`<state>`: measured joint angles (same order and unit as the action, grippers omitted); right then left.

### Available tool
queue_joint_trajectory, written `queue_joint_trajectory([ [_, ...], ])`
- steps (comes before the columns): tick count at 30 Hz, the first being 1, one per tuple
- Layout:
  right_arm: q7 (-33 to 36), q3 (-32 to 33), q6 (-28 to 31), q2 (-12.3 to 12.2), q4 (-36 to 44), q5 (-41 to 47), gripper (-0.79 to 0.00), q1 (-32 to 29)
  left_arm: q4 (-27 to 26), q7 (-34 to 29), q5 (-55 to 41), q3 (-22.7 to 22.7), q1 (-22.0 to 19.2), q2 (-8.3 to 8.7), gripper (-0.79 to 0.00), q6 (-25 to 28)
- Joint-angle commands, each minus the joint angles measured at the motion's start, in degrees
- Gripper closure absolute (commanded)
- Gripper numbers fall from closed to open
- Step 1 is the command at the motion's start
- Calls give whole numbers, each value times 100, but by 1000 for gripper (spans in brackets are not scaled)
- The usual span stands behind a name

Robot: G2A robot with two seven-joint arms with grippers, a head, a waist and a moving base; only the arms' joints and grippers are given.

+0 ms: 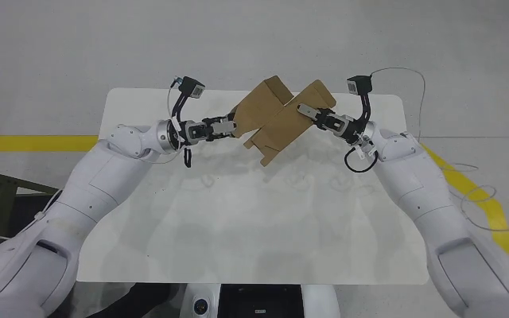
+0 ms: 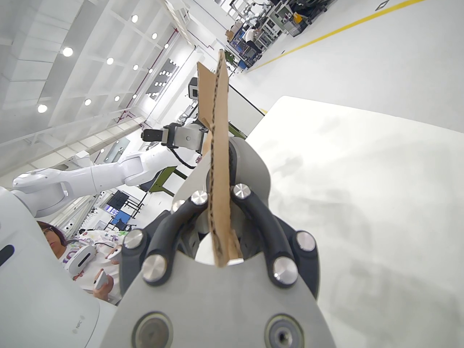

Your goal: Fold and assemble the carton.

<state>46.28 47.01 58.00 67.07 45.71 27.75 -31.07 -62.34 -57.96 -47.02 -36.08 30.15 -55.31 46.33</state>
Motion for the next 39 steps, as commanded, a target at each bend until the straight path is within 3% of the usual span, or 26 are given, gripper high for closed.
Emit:
queue_joint_trajectory([
  [1,0,23,0,9,-1,-21,0,-8,38,-11,34,-23,13,-24,-493,-11],
  [4,0,53,0,23,13,-63,0,-16,122,-33,101,-63,18,-62,-382,-33],
  [16,0,87,0,91,69,-163,0,-51,488,-250,237,-189,15,-235,-240,-251],
  [20,0,102,0,104,69,-194,0,-52,531,-294,246,-251,31,-282,-71,-295],
  [23,0,122,0,112,65,-196,0,-58,551,-324,269,-301,46,-310,0,-324],
  [25,0,134,0,115,55,-207,0,-63,567,-340,277,-338,61,-327,0,-340],
  [26,0,140,0,116,48,-218,-77,-63,571,-345,284,-357,69,-335,0,-346],
  [27,0,147,0,117,43,-221,-345,-67,573,-351,296,-375,75,-342,0,-352],
  [28,0,153,0,117,40,-219,-742,-70,578,-364,302,-393,83,-349,0,-365],
  [29,0,154,0,114,35,-232,-785,-70,577,-366,304,-416,90,-356,0,-366],
  [34,1,151,0,33,-55,-387,-785,-27,448,-388,478,-541,99,-355,0,-388],
  [39,32,142,-30,-202,-97,-727,-785,36,186,-449,856,-648,142,-293,0,-449],
])
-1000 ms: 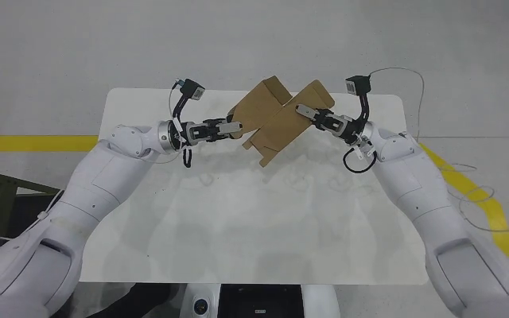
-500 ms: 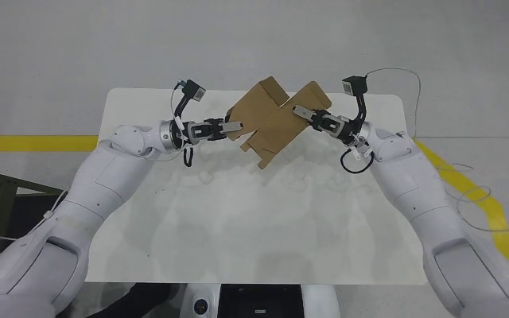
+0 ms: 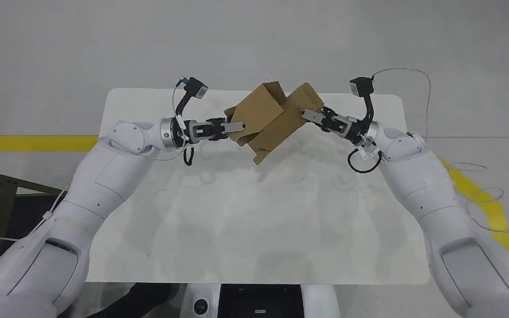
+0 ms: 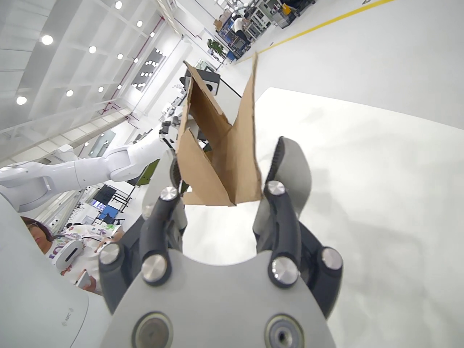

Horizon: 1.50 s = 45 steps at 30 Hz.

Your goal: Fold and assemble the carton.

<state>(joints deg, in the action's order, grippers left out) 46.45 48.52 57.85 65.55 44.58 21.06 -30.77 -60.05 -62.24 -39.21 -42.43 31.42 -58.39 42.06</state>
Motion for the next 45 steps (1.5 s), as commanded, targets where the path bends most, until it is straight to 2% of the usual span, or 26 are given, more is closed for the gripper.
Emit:
queue_joint_trajectory([
  [1,41,-16,-42,-110,32,-116,-785,14,-60,-28,102,-37,40,28,0,-29],
  [8,205,-50,-205,-563,464,-220,-785,-37,-246,-72,670,-108,57,136,0,-73],
  [13,424,-389,-424,-836,1427,400,-785,-190,-307,-61,1095,-59,18,225,0,-62],
  [19,674,-935,-673,-1075,2042,945,-785,-51,-450,27,1485,130,-76,325,0,26],
  [21,701,-1145,-700,-1117,2154,1043,-677,37,-503,54,1498,199,-102,358,0,54],
  [23,696,-1376,-695,-1143,2275,1096,-631,137,-570,58,1487,276,-135,388,0,58],
  [26,674,-1737,-673,-1165,2350,1071,-610,333,-692,64,1464,408,-188,434,0,64],
  [34,415,-2638,-415,-1099,2129,948,-613,935,-869,145,1510,761,-336,581,0,145],
  [45,24,-3623,-24,-954,1622,1027,-570,1568,-1026,321,1409,1231,-528,746,0,321],
])
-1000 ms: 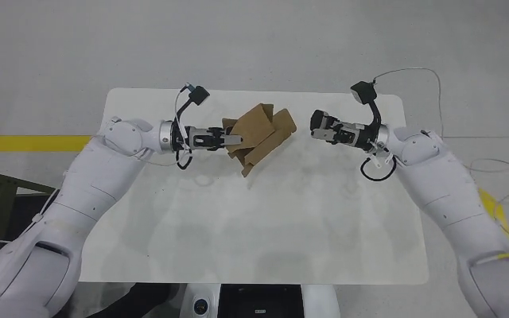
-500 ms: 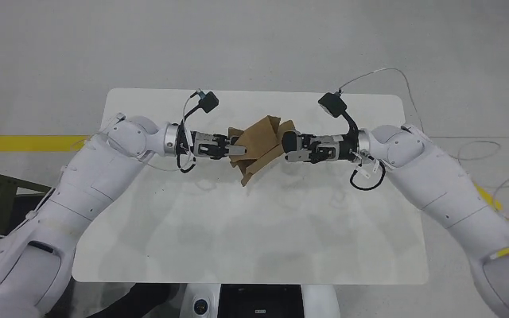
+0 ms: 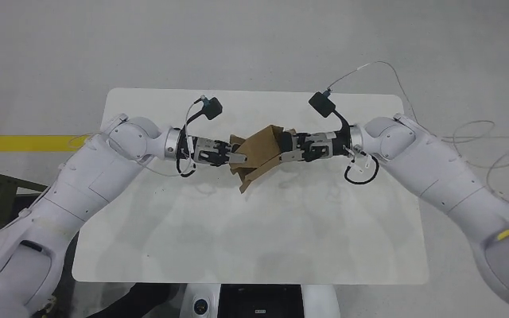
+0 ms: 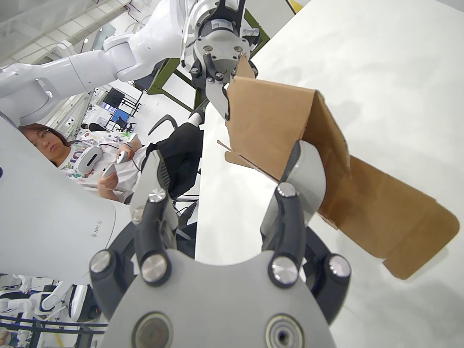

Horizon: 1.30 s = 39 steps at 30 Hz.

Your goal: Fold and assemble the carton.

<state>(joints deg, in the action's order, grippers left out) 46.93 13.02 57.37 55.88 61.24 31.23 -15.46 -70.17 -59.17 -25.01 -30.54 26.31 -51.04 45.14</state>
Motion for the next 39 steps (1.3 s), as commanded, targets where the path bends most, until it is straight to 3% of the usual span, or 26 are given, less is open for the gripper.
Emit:
queue_joint_trajectory([
  [1,-46,-153,46,28,-100,19,-563,81,-22,28,-35,82,-35,22,0,28],
  [9,-57,-328,57,189,-287,49,-563,187,-67,146,-171,388,-199,103,0,145],
  [20,41,-328,-40,409,-367,268,-388,117,5,294,-284,772,-423,166,0,294],
  [35,149,-328,-148,421,-358,454,-357,126,45,359,-336,951,-537,192,0,358],
  [39,149,-328,-148,421,-358,454,-311,126,45,359,-336,951,-537,192,0,358],
])
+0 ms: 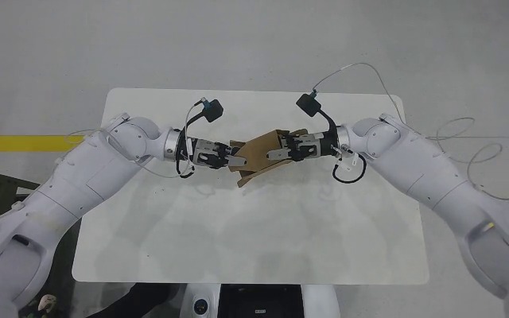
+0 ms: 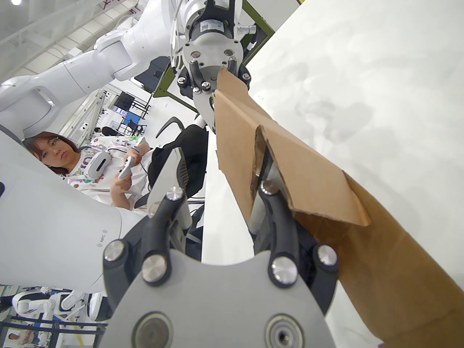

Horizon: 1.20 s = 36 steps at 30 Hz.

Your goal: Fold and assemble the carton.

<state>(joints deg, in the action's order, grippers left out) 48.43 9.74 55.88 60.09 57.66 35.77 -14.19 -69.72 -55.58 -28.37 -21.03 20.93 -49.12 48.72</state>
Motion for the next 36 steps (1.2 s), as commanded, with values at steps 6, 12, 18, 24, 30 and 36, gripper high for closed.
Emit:
queue_joint_trajectory([
  [6,66,0,-66,4,-1,-18,-351,-11,-17,8,-4,9,-7,1,0,8],
  [12,198,0,-198,22,-9,26,-570,5,-34,113,-25,120,-71,40,0,113],
  [18,198,0,-198,22,-9,26,-665,5,-34,113,-25,120,-71,40,0,113],
  [24,2,206,-361,-5,168,-288,-406,-141,-59,175,6,107,-40,40,0,65],
  [30,175,441,-378,-30,259,-274,-345,-290,-256,337,311,-100,144,65,0,-86],
  [36,434,642,-437,-24,267,-185,-339,-395,-335,277,388,-289,284,81,0,-134],
])
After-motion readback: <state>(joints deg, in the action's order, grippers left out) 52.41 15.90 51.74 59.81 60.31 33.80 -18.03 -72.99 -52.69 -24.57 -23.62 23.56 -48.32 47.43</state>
